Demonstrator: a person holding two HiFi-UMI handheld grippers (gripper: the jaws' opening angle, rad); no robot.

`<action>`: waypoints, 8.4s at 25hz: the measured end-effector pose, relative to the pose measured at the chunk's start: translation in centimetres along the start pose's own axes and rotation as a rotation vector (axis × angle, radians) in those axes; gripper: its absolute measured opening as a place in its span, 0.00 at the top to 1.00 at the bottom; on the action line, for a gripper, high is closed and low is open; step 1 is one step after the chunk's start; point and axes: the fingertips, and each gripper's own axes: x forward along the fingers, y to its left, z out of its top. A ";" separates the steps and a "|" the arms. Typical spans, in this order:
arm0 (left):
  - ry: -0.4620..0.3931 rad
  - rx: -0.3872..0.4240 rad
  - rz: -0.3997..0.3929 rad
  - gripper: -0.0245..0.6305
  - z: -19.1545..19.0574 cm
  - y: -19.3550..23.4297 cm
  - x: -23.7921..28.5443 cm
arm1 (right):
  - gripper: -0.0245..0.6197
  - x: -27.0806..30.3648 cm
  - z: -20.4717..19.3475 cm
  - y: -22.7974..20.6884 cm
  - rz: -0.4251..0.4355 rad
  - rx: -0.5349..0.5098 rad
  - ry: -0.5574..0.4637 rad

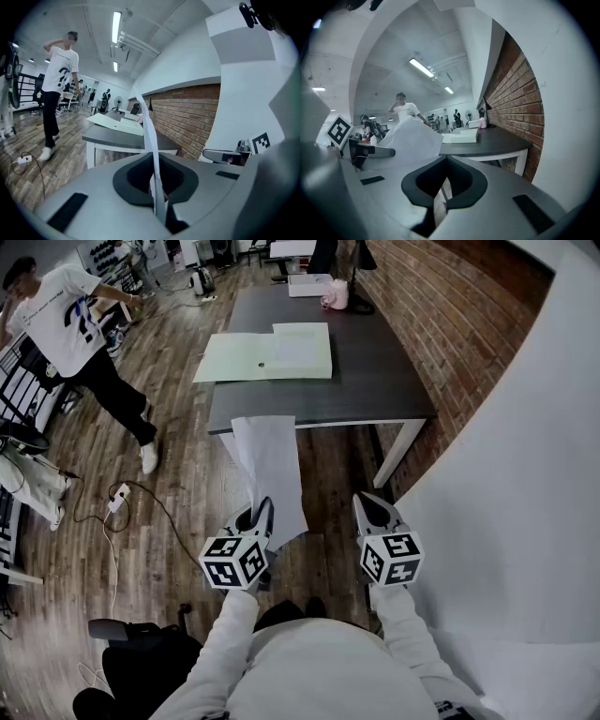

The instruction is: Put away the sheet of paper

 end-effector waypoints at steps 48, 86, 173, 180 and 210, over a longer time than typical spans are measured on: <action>0.004 -0.021 -0.046 0.94 14.1 16.4 24.0 | 0.92 28.4 9.5 -9.5 -0.073 0.095 0.011; -0.020 -0.037 -0.122 0.94 27.5 21.9 43.4 | 0.92 47.7 16.5 -22.0 -0.031 0.094 0.055; 0.492 -0.181 -0.162 0.94 16.0 28.6 59.4 | 0.92 55.6 16.6 -25.0 0.044 0.116 0.127; 0.532 -0.149 -0.177 0.94 15.6 26.7 60.3 | 0.92 54.5 17.1 -25.4 0.033 0.116 0.115; 0.587 0.070 -0.105 0.59 15.3 24.9 60.8 | 0.92 53.3 17.8 -26.2 0.059 0.116 0.086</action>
